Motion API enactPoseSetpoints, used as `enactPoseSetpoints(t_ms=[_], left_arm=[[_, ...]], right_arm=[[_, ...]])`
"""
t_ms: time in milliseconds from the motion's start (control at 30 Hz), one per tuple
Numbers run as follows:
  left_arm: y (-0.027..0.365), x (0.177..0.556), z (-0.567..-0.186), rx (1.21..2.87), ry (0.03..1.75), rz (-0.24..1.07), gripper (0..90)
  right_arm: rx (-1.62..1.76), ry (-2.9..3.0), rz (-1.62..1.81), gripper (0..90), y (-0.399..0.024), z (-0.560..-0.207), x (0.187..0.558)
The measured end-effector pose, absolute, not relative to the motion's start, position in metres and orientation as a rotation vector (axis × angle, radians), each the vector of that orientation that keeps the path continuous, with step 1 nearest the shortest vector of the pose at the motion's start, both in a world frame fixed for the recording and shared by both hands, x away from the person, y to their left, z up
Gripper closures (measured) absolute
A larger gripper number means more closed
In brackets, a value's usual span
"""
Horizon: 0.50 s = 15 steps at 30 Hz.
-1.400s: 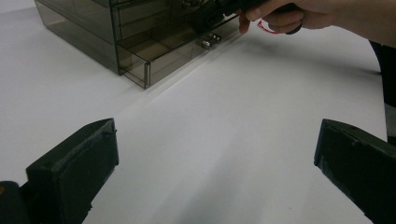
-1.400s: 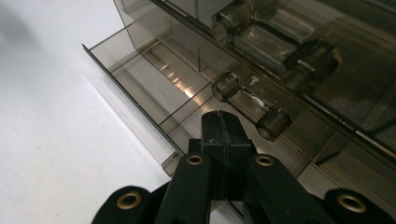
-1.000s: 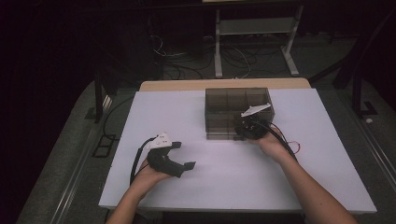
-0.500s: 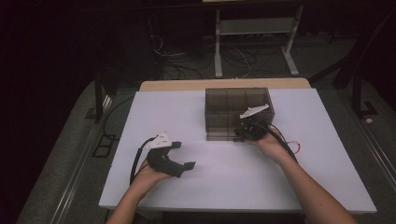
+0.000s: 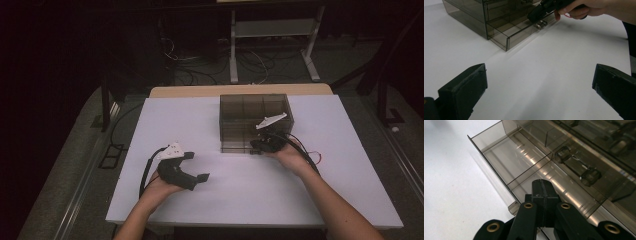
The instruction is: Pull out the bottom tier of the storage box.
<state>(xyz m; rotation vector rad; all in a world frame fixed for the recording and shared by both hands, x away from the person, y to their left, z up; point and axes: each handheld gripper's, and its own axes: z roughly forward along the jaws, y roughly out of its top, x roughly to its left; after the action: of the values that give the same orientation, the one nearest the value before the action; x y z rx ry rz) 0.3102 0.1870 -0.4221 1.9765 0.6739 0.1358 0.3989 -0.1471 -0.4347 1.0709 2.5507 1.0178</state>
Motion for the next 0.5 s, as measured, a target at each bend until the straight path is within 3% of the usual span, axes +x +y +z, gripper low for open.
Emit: enactPoseSetpoints(t_ms=[500], left_arm=[[0.1870, 0.3100, -0.4220, 1.975, 0.673, 0.135, 0.0]], right_arm=[[1.044, 2.591, 1.001, 89.4, -0.1468, -0.4347, 0.3934]])
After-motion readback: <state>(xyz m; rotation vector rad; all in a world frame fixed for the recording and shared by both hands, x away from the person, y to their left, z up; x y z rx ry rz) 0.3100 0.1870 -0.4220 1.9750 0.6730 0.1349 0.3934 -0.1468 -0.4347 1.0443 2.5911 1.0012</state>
